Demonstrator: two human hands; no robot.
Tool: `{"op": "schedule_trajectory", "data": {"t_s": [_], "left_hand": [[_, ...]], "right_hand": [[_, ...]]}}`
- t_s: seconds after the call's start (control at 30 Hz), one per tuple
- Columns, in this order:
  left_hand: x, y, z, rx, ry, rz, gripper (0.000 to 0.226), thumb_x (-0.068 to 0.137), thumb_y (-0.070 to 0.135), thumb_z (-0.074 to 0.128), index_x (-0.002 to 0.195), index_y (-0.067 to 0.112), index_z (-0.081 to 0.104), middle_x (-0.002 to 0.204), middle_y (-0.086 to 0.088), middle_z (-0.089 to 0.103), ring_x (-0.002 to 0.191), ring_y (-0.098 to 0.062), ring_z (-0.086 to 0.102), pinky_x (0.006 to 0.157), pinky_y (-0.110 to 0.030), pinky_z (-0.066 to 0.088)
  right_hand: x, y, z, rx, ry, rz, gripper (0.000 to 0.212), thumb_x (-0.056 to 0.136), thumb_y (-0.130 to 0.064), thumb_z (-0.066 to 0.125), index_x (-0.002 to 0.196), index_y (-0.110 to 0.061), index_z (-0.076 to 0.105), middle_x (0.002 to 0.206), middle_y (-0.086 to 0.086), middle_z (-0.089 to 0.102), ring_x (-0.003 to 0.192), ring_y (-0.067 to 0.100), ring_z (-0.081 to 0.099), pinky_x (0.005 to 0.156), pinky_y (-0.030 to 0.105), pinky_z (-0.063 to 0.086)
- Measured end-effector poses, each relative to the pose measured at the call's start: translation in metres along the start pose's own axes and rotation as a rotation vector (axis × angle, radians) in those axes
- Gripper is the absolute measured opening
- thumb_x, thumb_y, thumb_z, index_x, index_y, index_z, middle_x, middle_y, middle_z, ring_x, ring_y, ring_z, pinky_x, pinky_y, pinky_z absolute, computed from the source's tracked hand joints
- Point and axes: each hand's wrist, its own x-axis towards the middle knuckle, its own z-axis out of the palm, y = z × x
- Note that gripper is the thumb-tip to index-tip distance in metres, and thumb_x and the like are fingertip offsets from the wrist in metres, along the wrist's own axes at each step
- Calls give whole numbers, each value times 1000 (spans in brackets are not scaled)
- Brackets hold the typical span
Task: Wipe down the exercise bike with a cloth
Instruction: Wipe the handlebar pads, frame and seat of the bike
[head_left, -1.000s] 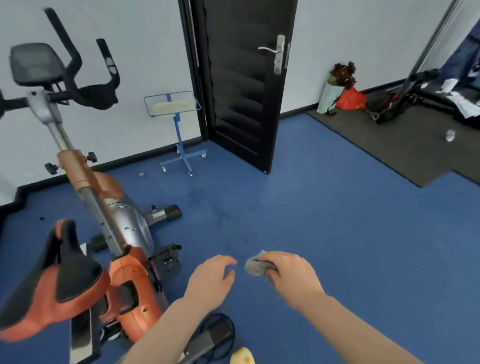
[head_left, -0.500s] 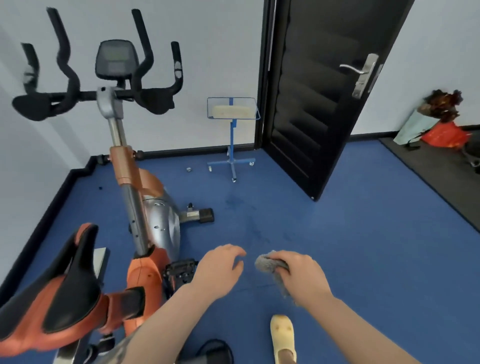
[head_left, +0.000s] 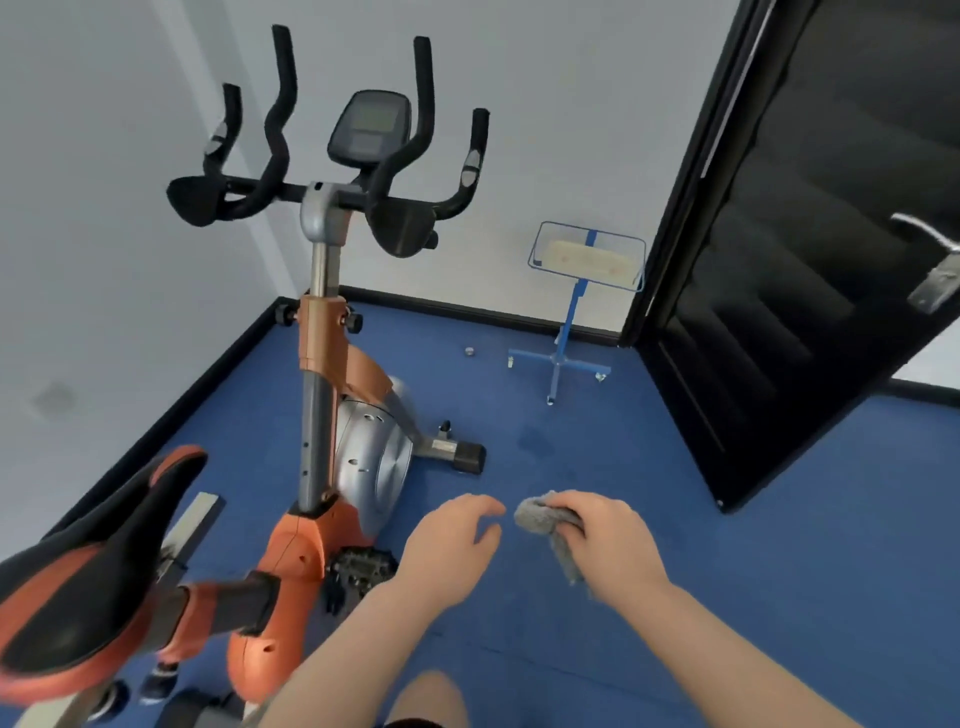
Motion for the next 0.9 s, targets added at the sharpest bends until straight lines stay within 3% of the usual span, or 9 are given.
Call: {"op": "schedule_trajectory", "data": {"t_s": [0.3,0.47,0.6,0.73,0.9], "left_hand": [[55,-37,-46,-65,127,-168,33,99,29,47,131,31,55,131,17,57,121,-3,50,103,-27,41],[100,-55,-92,-75,205,-143,30,98,29,47,125,35,58,122,19,59,114,-3,53,88,-18,38],[138,-75,-139,-81,310,-124,30,97,29,50,125,32,60,121,20,60,110,1,54,87,-13,36],[174,-77,-176,-112,363,-88,30,97,27,50,125,32,59,121,20,59,106,4,54,93,-20,44],[218,-65,-207,-87,461,11,27,96,25,53,121,30,63,114,22,58,96,24,42,86,-1,33]], "right_hand": [[104,-47,7,3,-44,-199,34,88,-14,59,106,-42,67,96,-22,68,87,2,60,73,19,47],[167,-87,11,21,-39,-256,33,90,-15,60,109,-39,68,104,-21,69,94,6,63,78,24,50],[218,-122,9,53,69,-284,32,90,-13,62,112,-34,70,109,-17,70,99,10,64,82,24,48],[254,-135,-3,118,170,-262,31,90,-13,63,114,-31,69,109,-16,70,98,10,64,81,21,46],[294,-148,-27,150,276,-251,30,91,-15,63,115,-32,69,109,-15,70,96,9,62,80,21,43]]}}
